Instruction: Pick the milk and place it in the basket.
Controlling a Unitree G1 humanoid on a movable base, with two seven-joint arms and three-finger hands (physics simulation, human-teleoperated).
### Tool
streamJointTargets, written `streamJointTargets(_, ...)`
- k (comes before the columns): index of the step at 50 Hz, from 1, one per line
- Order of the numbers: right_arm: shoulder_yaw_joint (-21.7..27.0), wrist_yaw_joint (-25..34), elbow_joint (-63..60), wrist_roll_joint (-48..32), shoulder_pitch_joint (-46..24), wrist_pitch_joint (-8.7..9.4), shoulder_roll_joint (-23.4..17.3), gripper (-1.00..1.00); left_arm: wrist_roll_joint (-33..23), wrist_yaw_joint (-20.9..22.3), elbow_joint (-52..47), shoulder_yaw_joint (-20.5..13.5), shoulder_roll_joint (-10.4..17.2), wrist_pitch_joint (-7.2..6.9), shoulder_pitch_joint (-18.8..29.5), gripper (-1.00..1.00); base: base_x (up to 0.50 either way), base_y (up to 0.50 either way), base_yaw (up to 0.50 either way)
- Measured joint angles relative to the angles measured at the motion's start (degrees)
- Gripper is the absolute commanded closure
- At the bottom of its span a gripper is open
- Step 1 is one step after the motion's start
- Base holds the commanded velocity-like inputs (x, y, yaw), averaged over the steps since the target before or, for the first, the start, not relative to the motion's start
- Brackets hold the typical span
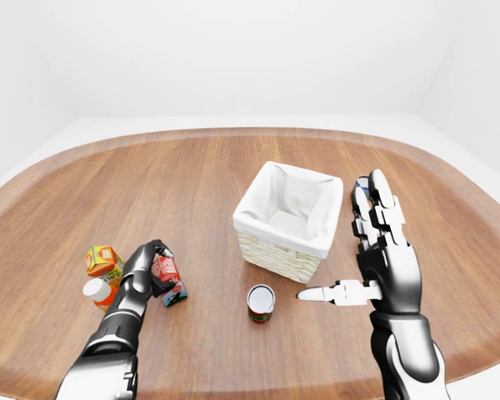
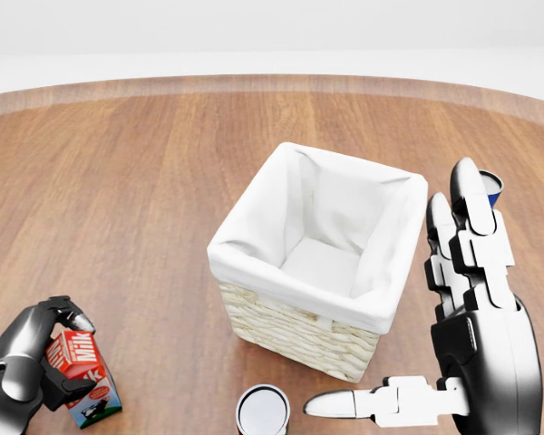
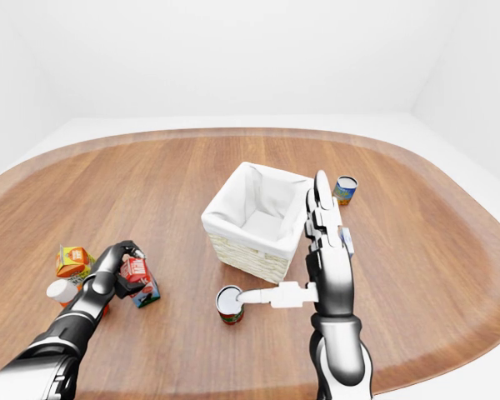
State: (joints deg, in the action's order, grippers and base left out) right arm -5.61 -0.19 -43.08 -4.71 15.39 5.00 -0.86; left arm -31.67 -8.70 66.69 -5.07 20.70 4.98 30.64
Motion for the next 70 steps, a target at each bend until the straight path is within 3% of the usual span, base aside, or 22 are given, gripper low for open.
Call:
streamJointTargets(20,0.23,0.44,0.75,0.46,0.22,0.0,0.09,-1.0,-2.87,3.68,-4.18,2.4,-0.66,0.02,-0.17,1.0,0.0,0.0,0.0)
streamJointTargets(33,-0.15,0.25,1.35,0.08,-0.05,0.0,0.02,-1.0,-4.64,11.59,-21.45,0.21,-0.29,-0.15,-1.84,1.0,0.0,0.0,0.0)
streamJointTargets(49,-0.59,0.01,2.02,-0.48,-0.25,0.0,-0.05,-1.0,-5.15,19.06,-37.09,-2.65,0.56,-4.15,-2.37,1.0,0.0,0.0,0.0)
streamJointTargets(63,-0.73,-0.04,2.62,-0.69,-0.28,0.0,-0.11,-1.0,-5.79,24.5,-46.85,-3.85,1.24,-9.77,-0.95,1.0,0.0,0.0,0.0)
streamJointTargets(70,-0.75,-0.05,2.82,-0.83,-0.33,0.0,-0.12,-1.0,-6.57,27.24,-51.16,-4.02,1.43,-9.98,0.37,1.0,0.0,0.0,0.0)
